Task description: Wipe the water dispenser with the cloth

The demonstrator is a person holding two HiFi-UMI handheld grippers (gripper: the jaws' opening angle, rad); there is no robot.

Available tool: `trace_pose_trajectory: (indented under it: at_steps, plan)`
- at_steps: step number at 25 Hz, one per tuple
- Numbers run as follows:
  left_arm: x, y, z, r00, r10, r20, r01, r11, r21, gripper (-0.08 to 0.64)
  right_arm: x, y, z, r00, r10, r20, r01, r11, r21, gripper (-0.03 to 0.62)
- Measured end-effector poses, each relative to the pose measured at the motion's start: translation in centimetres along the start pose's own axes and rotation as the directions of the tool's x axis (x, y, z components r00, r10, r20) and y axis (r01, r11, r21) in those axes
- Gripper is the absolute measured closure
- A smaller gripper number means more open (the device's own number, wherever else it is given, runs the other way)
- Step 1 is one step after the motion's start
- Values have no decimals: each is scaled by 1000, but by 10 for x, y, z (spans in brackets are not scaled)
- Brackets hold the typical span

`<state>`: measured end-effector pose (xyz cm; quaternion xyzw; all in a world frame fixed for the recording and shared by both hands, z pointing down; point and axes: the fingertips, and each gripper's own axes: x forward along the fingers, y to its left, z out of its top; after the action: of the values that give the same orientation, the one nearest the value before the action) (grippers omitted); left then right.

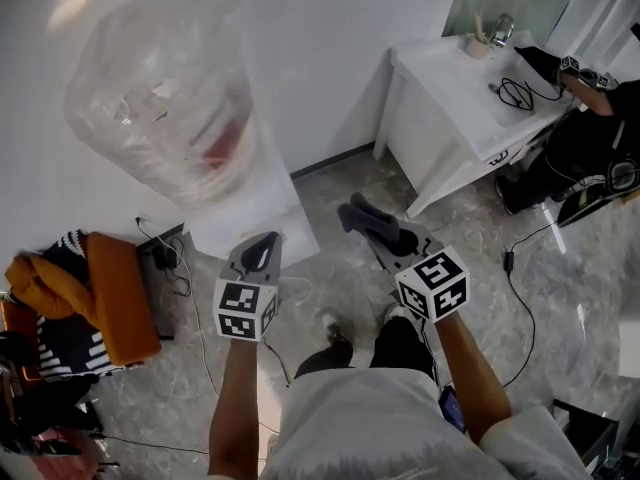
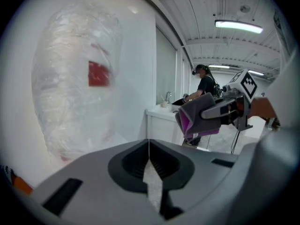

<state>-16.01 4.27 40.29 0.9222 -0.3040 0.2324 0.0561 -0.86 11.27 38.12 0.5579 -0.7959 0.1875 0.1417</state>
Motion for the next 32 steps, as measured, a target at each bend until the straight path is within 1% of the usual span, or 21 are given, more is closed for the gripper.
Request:
trace_pose_trajectory:
  at_steps: [4,7,9,11,13,15,18,22,24,27,29,32]
  plan:
    - [13,3,-4,999,25,-22,-26,999,-34,541,26,-5,-11,997,68,-32,-67,997,32,537]
    - [30,5,-7,997,55,-52,-58,997,-57,541,52,-21,-20,992,109,-65,-105,993,57,537]
    - [40,7,-10,993,92,-80,-98,992,-80,541,72,-31,-25,982,160,-97,-156,986,53,537]
    - [53,8,-12,986,128,-104,-139,985,-102,541,91,-40,-29,966,228,-121,-223,973,56,537]
    - [67,9,-11,979,160,-127,-176,976,-125,541,111,-46,-33,944,297,-141,-289,954,74,535]
    - [81,12,-12,972,189,-142,-210,966,-150,541,130,-49,-38,917,362,-165,-351,932,95,536]
    - [99,18,-14,957,232,-173,-262,949,-176,541,161,-48,-46,867,458,-198,-443,889,115,535]
    - [112,18,-25,930,283,-236,-333,920,-208,541,197,-39,-66,789,560,-252,-541,828,149,535]
    - [116,19,-29,915,297,-274,-359,908,-217,541,216,-35,-71,766,594,-246,-569,804,172,535]
    - [126,29,-37,901,331,-279,-399,886,-235,541,246,-32,-65,756,621,-207,-586,783,208,535]
    - [132,32,-42,895,352,-274,-419,873,-249,541,263,-31,-61,758,621,-200,-587,783,206,537]
    - [136,34,-39,883,368,-291,-442,859,-257,541,285,-30,-53,769,607,-203,-576,794,192,537]
